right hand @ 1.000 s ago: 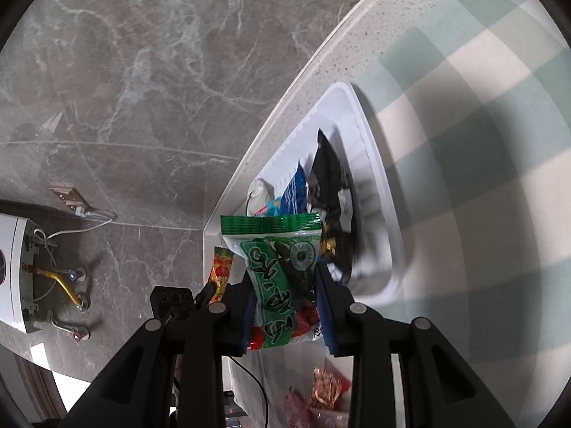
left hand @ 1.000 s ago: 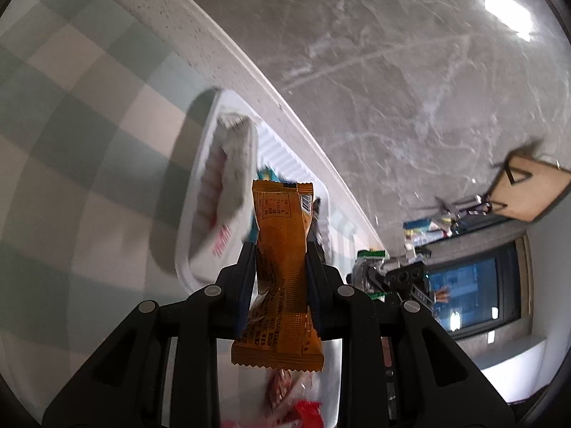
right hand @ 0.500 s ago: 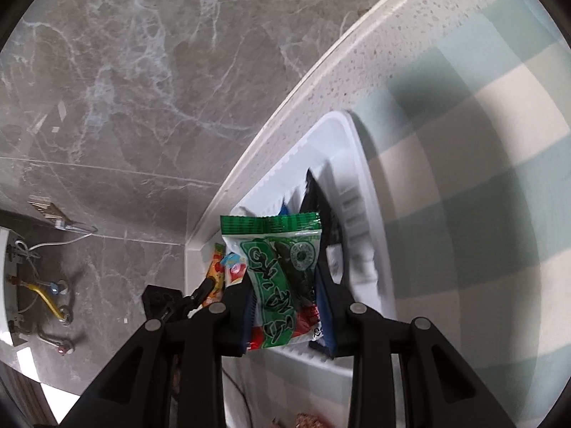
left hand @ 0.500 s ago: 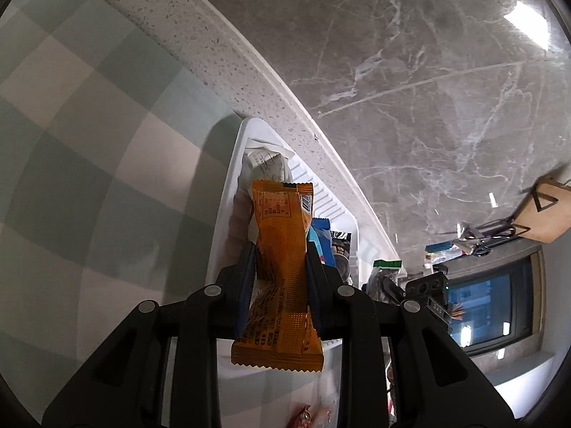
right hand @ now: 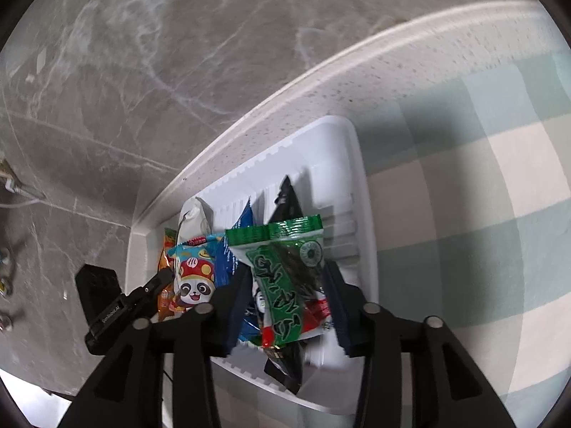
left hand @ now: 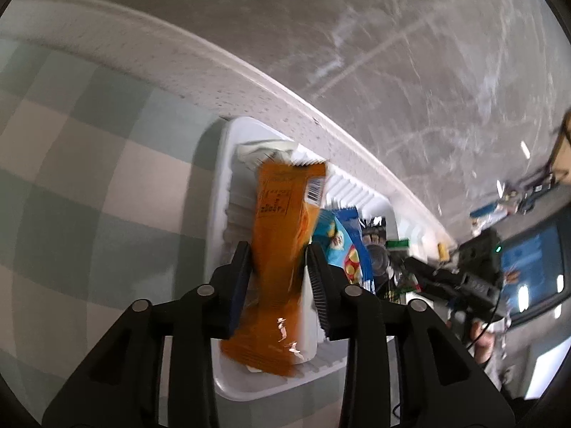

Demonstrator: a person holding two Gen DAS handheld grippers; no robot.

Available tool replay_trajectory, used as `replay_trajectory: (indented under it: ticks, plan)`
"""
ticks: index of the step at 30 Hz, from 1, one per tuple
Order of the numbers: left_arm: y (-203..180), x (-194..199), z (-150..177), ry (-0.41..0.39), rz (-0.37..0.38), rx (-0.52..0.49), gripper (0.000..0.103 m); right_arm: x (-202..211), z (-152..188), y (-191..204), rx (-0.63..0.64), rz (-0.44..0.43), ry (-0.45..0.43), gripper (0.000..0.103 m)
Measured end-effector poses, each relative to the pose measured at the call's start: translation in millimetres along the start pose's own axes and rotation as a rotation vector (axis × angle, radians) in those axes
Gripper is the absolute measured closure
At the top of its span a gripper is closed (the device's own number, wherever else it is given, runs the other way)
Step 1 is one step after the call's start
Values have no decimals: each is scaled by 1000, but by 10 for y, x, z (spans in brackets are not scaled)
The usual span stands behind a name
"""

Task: Organize snacks
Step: 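Carry the green packet and orange bar to the white tray and release them inside, then move both open tools back over the remaining snacks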

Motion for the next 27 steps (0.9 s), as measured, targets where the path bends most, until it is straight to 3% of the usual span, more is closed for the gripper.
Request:
replay_trajectory:
  ticks: [2,6,11,18,27]
  plan:
    - [-80,-69,24,21,7,-25,55,30,5,33,20,20,-11,46]
    - [-199,-184,78,37,-92,-107,54,105,22,83,51,56,-27,45]
    - [-212,-105,68,13,-130,-111,52,195,82,146,79,74,-43,44]
    - [-235,154,28,-36,-141,-120,51,278,189,211,88,67,-61,42]
    - [-314,400,259,-50,-148,-148,51,445,443,318,116,69,-76,42]
Point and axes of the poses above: each gripper's, at about its wrist camera, not at the fingertips, and x roughly against the way its jaws point, y to its left, z to its underside, the point moved 9 cm from there along -x, roughly the way its jaws point, and after that the axes turned 14 degrees about y, right-handed, at the moved point
